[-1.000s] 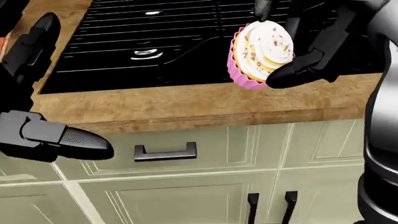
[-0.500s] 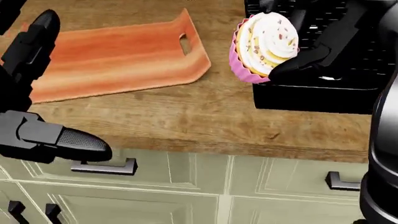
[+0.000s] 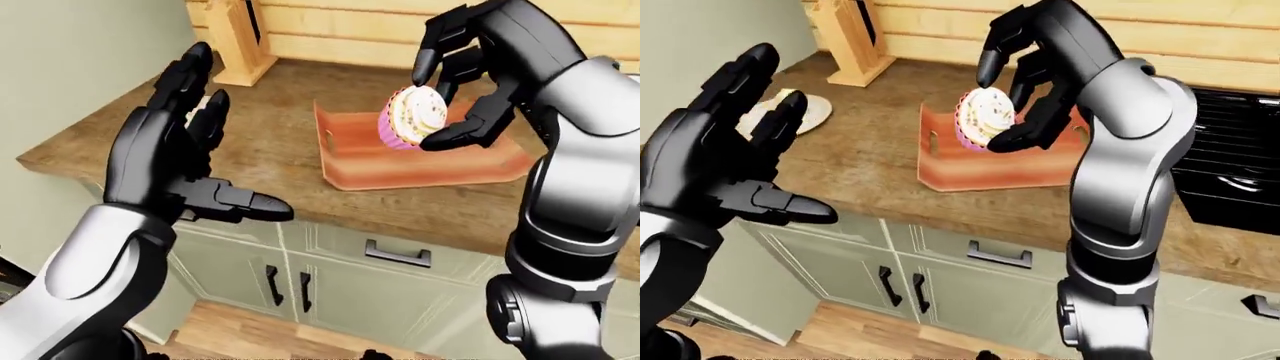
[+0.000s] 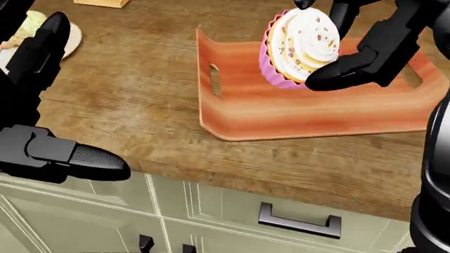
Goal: Move the dessert items from the plate to the tray.
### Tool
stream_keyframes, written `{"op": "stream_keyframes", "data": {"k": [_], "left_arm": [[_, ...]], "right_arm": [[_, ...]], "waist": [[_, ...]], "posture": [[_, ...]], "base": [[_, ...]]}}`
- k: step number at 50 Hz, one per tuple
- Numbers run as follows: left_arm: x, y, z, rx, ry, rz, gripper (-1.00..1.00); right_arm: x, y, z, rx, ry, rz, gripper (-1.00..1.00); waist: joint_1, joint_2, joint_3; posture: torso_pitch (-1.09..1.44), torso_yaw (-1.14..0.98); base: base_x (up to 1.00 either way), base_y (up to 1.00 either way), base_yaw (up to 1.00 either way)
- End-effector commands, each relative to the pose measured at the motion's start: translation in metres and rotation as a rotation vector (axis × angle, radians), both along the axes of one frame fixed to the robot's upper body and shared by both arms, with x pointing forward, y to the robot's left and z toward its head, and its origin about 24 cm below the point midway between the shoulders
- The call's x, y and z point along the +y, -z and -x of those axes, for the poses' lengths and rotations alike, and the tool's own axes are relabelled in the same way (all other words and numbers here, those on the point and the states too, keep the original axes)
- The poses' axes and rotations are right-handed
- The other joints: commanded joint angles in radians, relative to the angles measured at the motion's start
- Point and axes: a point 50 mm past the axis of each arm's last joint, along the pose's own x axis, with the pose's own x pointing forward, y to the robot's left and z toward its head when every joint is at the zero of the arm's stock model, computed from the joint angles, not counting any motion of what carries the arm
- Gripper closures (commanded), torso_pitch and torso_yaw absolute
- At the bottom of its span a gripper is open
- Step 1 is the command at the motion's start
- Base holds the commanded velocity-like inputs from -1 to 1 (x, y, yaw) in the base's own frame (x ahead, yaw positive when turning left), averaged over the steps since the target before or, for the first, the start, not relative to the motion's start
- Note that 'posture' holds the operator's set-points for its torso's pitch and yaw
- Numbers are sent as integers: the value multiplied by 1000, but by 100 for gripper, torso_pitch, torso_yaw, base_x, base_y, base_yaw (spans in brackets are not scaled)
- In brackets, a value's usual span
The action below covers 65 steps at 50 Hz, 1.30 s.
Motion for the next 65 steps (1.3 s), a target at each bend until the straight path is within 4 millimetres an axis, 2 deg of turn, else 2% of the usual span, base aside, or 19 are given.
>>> {"op": "stream_keyframes", "data": {"k": [1, 4, 9, 14, 16, 17, 18, 19, 21, 26, 33, 35, 36, 38, 42, 51, 55, 56, 65], "left_arm": [[0, -7, 2, -43, -3, 1, -100], [0, -7, 2, -43, -4, 1, -100], [1, -7, 2, -43, -4, 0, -100], [1, -7, 2, -43, -4, 0, -100], [1, -7, 2, -42, -5, 0, -100], [1, -7, 3, -43, -5, -1, -100], [1, -8, 3, -43, -5, -1, -100], [1, -8, 3, -44, -5, -1, -100], [1, -9, 3, -45, -6, -1, -100], [2, -8, 3, -43, -6, 2, -100], [1, -7, 2, -42, -6, 2, -100], [1, -7, 2, -41, -6, 1, -100], [1, -7, 2, -41, -6, 1, -100], [0, -8, 2, -41, -5, -2, -100], [0, -8, 0, -41, -7, -8, -100], [0, -12, -4, -42, -11, -26, -100], [-1, -15, -3, -47, -9, -31, -100], [-2, -16, -2, -49, -8, -32, -100], [-3, -26, 4, -66, -6, -41, -100]], "right_arm": [[-1, -7, 2, -34, 12, 0, 100], [-1, -8, 3, -38, 16, 6, 100], [-3, -11, 5, -55, 8, -6, 100], [-4, -13, 7, -65, 12, 9, 100], [-5, -13, 7, -67, 15, 15, 100], [-5, -14, 8, -69, 15, 15, 100], [-5, -15, 8, -71, 13, 12, 100], [-5, -15, 8, -73, 12, 8, 100], [-5, -16, 9, -75, 16, 12, 100], [-6, -17, 10, -82, 19, 8, 100], [-8, -20, 12, -93, 18, -2, 100], [-10, -21, 12, -97, 20, -14, 100], [-11, -21, 13, -99, 21, -16, 100], [-12, -22, 13, -101, 27, -21, 100], [-14, -23, 14, -102, 30, -24, 100], [-24, -25, 19, -109, 48, -44, 100], [-29, -28, 22, -109, 54, -52, 100], [-30, -29, 24, -107, 55, -52, 100], [-42, -32, 33, -58, 88, -42, 100]], "waist": [[-1, 12, -13], [8, 3, -30], [13, -2, -25], [10, -34, -28], [6, 0, -51], [8, -22, -47], [15, -52, -13], [7, -69, -19], [11, -73, -31], [24, -86, -14], [23, -43, -22], [-2, 30, -3], [-7, 91, -8], [3, 59, 16], [1, 23, 5], [13, -10, -2], [29, -65, -11], [26, -31, -4], [14, -15, -13]], "posture": [[0, 0], [0, 0], [0, 0], [0, 0], [0, 0], [0, 0], [0, 0], [0, 0], [0, 0], [0, 0], [0, 0], [0, 0], [0, 0], [0, 0], [0, 0], [0, 0], [0, 0], [0, 0], [0, 0]], "base": [[0, 0, 0], [3, 0, 0], [5, 0, 0], [0, 0, 0], [0, 16, 0], [0, 37, 0], [0, 36, 0], [0, 37, 0], [0, 36, 0], [0, 73, 0], [0, 79, 0], [0, 0, 0], [0, 0, 0], [0, 0, 0], [0, 0, 0], [0, 0, 0], [0, 0, 0], [0, 0, 0], [0, 0, 0]]}}
